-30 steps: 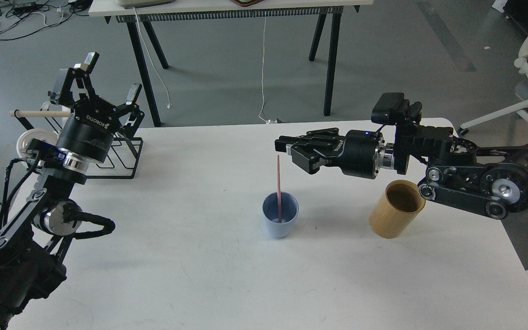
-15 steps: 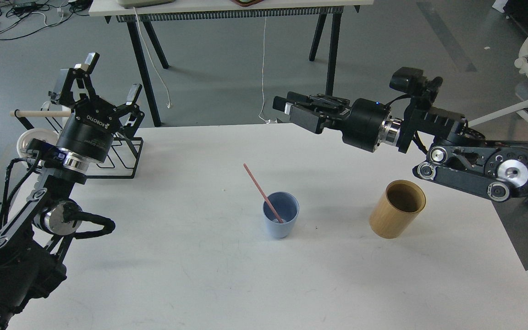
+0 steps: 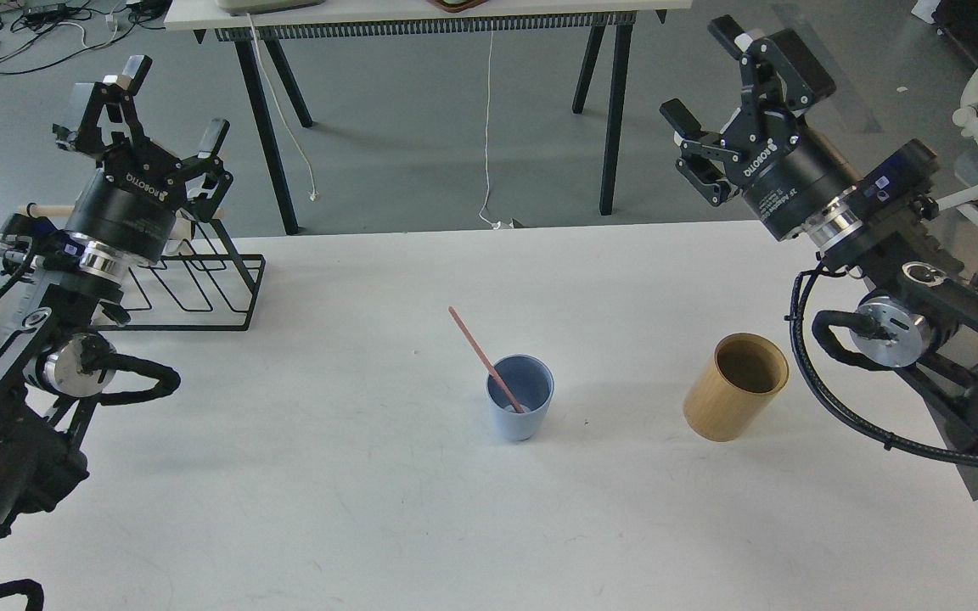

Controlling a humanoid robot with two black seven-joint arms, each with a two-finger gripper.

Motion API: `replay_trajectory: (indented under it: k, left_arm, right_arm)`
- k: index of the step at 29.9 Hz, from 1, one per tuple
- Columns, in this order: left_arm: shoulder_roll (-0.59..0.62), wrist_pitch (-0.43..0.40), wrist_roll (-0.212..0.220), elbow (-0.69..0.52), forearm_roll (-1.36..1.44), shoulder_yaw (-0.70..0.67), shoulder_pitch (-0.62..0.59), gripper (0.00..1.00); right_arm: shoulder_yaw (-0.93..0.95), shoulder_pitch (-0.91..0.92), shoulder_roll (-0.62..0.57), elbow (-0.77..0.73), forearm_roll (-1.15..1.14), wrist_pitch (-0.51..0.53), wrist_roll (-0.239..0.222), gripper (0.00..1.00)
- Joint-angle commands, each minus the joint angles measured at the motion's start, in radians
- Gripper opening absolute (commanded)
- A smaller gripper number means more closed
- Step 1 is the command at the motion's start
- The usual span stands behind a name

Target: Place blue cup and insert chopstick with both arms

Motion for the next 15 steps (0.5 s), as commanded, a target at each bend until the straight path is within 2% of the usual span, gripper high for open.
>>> replay_trajectory:
  k: [1,8,11,15]
  left_arm:
    - [0.001,0.000,0.000,0.001,0.004,-0.001,-0.008,0.99]
    - [-0.003,0.000,0.000,-0.001,0.004,0.008,0.003,0.99]
    - [-0.003,0.000,0.000,-0.001,0.004,0.073,0.000,0.99]
    - [-0.008,0.000,0.000,-0.001,0.004,0.100,0.004,0.99]
  right_arm:
    - [0.049,-0.044,0.002,-0.041,0.004,0.179,0.000,0.97]
    - [0.050,-0.051,0.010,-0.097,0.063,0.179,0.000,0.97]
    - [0.059,-0.052,0.016,-0.101,0.086,0.179,0.000,0.97]
    - [0.096,-0.054,0.077,-0.146,0.109,0.179,0.000,0.97]
